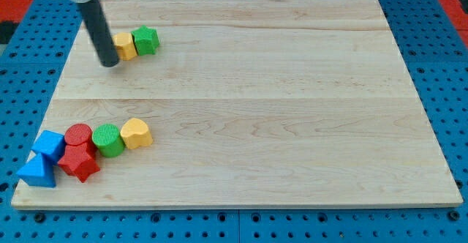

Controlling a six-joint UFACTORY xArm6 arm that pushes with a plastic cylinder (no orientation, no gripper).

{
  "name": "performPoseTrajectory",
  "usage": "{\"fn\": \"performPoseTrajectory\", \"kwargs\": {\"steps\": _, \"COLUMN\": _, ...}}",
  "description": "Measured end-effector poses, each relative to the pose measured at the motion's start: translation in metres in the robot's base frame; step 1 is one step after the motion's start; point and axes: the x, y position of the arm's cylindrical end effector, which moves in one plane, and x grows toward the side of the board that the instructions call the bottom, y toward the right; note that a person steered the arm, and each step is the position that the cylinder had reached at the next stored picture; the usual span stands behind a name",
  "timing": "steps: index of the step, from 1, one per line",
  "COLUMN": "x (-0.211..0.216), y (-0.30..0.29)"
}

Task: Move your arm to the bottom left

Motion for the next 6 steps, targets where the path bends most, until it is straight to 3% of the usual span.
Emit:
{"fn": "performPoseTrajectory", "kwargs": {"steps": 2, "x": 0.06, "y": 0.137}}
{"fn": "performPoseTrajectory", "kwargs": {"steps": 4, "x": 0.24, "y": 0.133}}
{"fn": "performPoseTrajectory", "kwargs": {"steps": 6, "x": 0.243, "y": 0.106}}
